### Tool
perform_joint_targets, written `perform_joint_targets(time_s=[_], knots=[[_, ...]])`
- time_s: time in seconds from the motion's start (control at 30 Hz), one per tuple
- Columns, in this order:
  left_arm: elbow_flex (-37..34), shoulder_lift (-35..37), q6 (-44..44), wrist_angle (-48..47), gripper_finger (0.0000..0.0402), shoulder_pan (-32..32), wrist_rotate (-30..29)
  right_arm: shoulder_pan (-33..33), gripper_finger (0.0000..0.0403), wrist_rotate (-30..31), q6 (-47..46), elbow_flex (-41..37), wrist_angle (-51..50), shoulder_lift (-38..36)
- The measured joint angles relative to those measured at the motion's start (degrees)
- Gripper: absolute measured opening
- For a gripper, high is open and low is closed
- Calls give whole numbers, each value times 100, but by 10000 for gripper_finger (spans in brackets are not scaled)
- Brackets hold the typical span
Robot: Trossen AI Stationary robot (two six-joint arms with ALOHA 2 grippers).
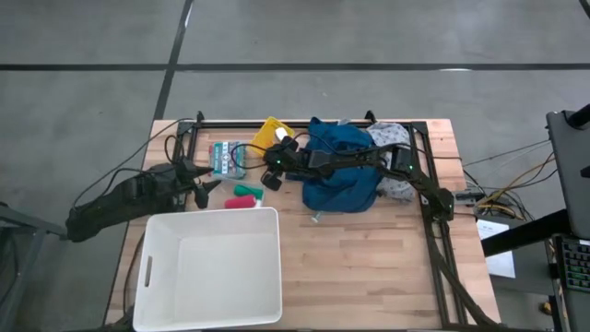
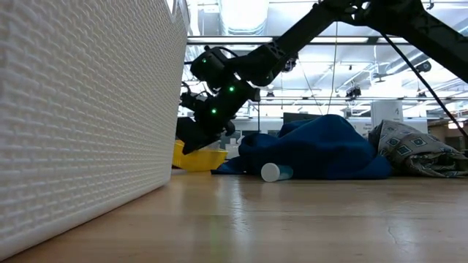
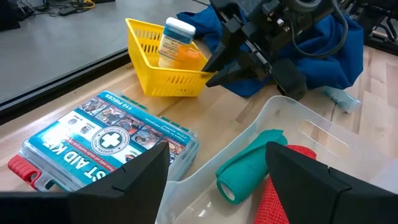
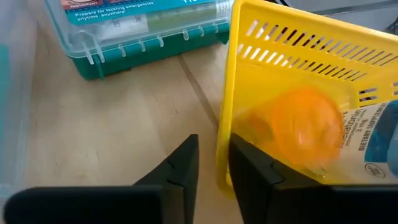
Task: Pick & place medical supplies in basket/bin
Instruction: Adjust the yellow bin
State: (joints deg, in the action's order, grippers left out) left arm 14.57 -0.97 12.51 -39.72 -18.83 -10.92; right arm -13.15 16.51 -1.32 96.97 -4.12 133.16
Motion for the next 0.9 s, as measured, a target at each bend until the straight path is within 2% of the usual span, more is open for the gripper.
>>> perform_joint_targets(time_s=[0.27, 0.57, 0.9], knots=[[0, 0, 0, 0, 271, 2, 2, -15, 15, -2, 80, 0, 7, 0], [0, 0, -2, 0, 271, 4, 0, -13, 14, -40, 369, 0, -30, -117], [0, -1, -2, 0, 271, 4, 2, 39, 13, -507, 709, -5, -658, -449]])
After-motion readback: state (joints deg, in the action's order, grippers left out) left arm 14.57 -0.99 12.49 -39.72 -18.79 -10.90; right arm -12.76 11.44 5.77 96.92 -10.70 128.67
